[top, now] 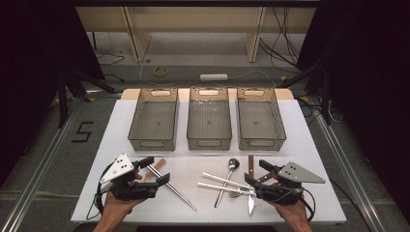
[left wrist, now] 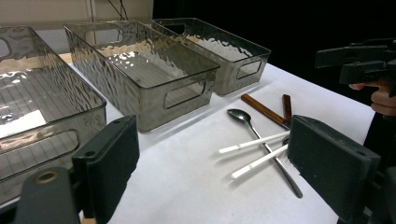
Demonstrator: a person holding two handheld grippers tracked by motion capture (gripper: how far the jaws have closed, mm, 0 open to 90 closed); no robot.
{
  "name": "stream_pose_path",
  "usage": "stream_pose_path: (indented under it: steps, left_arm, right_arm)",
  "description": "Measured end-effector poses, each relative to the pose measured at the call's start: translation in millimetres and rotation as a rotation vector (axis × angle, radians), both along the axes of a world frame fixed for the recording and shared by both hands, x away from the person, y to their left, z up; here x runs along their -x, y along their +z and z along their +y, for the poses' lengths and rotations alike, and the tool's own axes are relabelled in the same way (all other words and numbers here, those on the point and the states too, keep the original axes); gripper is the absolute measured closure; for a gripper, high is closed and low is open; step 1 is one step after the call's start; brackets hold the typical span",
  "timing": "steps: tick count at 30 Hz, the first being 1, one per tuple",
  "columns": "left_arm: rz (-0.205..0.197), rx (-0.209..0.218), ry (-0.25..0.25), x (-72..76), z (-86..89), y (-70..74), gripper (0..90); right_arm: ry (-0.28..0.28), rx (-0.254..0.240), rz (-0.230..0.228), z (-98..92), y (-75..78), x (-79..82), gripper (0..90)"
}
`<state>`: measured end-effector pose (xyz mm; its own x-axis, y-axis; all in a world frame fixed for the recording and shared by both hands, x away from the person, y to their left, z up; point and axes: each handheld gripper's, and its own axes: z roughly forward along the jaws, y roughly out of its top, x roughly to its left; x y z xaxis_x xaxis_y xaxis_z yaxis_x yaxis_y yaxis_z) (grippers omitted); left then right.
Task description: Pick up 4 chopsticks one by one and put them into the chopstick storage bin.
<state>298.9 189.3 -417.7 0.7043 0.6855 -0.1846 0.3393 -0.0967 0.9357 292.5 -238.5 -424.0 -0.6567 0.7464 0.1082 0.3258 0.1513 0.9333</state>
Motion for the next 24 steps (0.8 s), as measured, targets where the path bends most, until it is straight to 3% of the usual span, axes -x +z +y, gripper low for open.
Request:
stream_pose_path:
  steps: [9,14,19,24]
  left_arm:
    - [0.001,-0.005,0.004,-0.4,-0.1,-0.3,16.2]
    - [0.0,-0.008,0.005,-0.9,0.0,-0.4,16.2]
    - [0.005,-0.004,0.007,-1.6,0.3,-0.7,16.2]
    - [0.008,-0.006,0.007,-1.9,0.4,-0.8,16.2]
  right_arm:
    - [0.031,0.039,0.011,2.3,2.7,-1.8,33.0]
    - [0.075,0.094,0.03,3.9,6.6,-5.2,34.5]
    - [0.155,0.188,0.094,4.2,11.6,-19.0,36.0]
    - [0.204,0.319,0.157,6.4,7.8,-33.3,39.6]
